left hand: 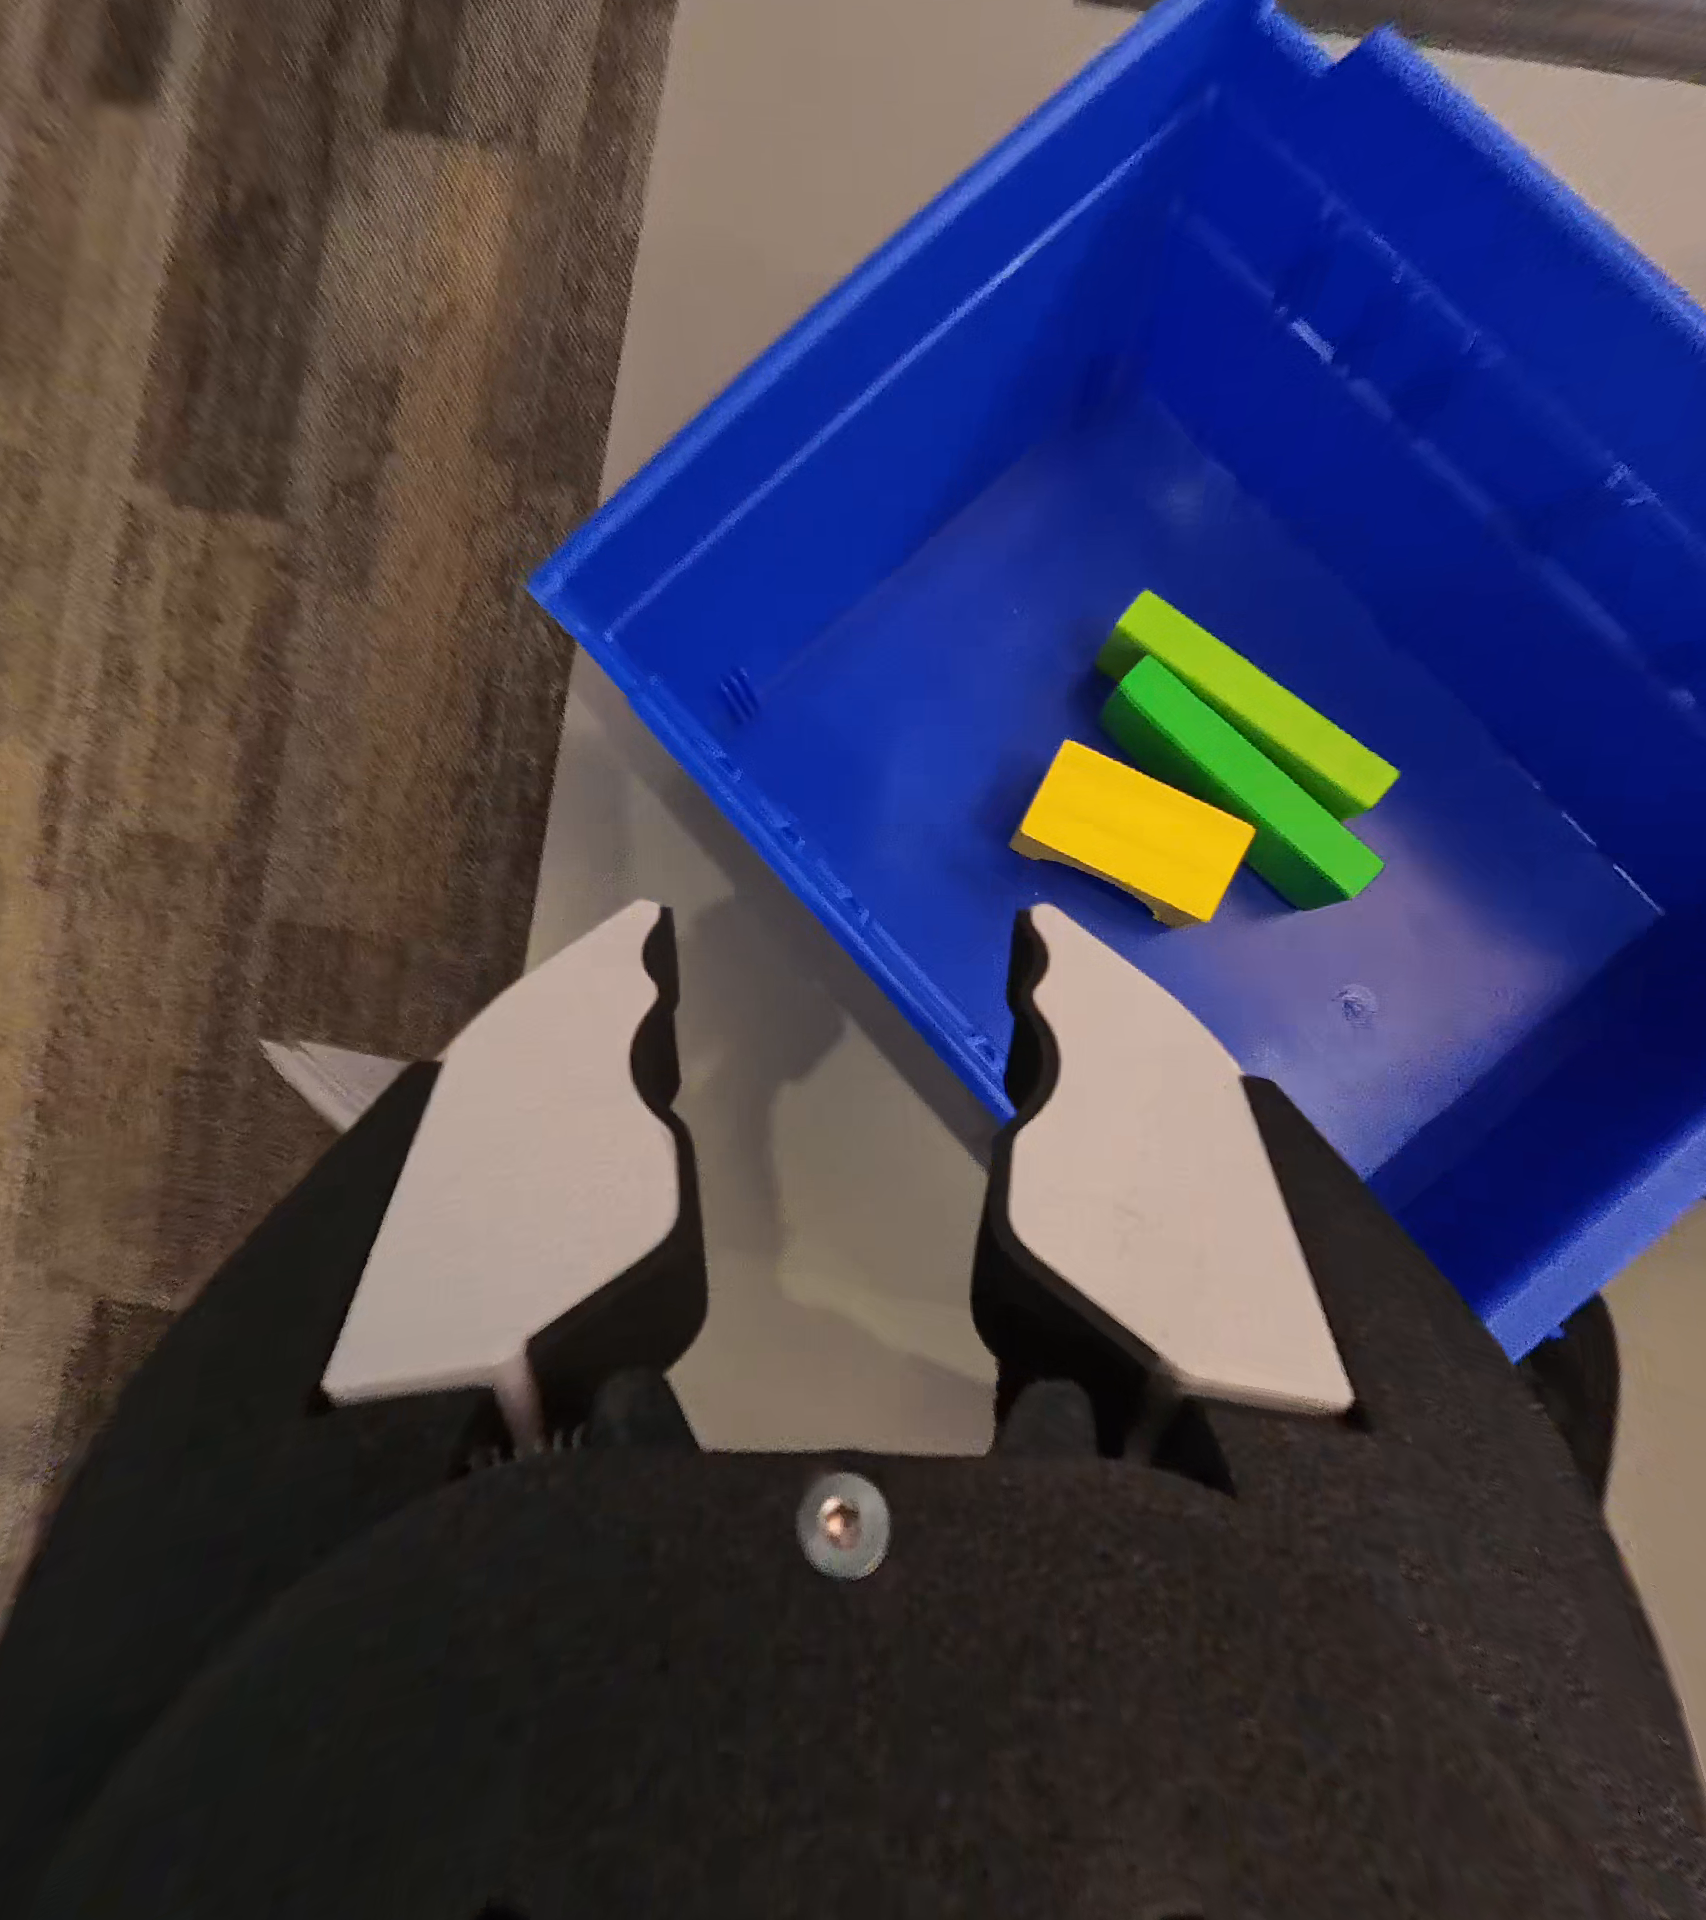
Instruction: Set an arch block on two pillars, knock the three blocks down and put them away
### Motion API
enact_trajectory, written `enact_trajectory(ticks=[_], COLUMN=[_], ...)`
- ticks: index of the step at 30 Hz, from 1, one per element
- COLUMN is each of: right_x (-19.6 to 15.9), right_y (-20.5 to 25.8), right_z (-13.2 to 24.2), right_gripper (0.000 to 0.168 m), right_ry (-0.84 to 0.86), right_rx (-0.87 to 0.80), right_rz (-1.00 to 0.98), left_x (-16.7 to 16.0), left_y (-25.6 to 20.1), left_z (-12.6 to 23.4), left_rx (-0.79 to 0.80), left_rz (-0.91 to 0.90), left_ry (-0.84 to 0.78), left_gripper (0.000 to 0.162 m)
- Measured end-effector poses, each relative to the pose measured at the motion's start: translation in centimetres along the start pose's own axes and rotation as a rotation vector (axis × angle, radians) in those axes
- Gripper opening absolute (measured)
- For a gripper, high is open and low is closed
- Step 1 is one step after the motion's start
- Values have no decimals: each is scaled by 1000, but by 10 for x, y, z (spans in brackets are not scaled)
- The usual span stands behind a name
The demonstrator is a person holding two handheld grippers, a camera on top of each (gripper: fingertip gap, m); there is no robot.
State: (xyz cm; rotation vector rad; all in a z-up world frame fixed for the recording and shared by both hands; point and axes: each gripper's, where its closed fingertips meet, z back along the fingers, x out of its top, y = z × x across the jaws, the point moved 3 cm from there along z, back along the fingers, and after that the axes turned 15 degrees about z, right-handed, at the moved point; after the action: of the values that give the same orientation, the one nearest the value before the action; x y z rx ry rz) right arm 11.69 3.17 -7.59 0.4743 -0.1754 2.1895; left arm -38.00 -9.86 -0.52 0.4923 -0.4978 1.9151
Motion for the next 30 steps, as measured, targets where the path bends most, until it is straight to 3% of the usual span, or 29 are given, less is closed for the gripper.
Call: enact_trajectory(ticks=[1,3,7,13,23,30], right_x=[-5,-5,-10,-44,-155,-204], right_y=[4,9,-16,-82,-225,-282], right_z=[-8,-14,-12,5,57,80], right_gripper=[53,27,9,7,7,7], right_ry=[39,67,116,104,133,107], right_rx=[43,114,66,61,-50,-101], right_rz=[-4,-4,10,-72,-308,-364], left_x=[-2,-7,-11,-13,-14,-11], left_y=[1,1,0,2,4,0], left_z=[-3,-8,-16,-21,-18,-9], left_rx=[2,0,-2,-13,-17,13], left_rz=[14,10,-10,3,26,50], left_ry=[20,58,103,135,135,111], left_gripper=[62,60,58,55,51,48])
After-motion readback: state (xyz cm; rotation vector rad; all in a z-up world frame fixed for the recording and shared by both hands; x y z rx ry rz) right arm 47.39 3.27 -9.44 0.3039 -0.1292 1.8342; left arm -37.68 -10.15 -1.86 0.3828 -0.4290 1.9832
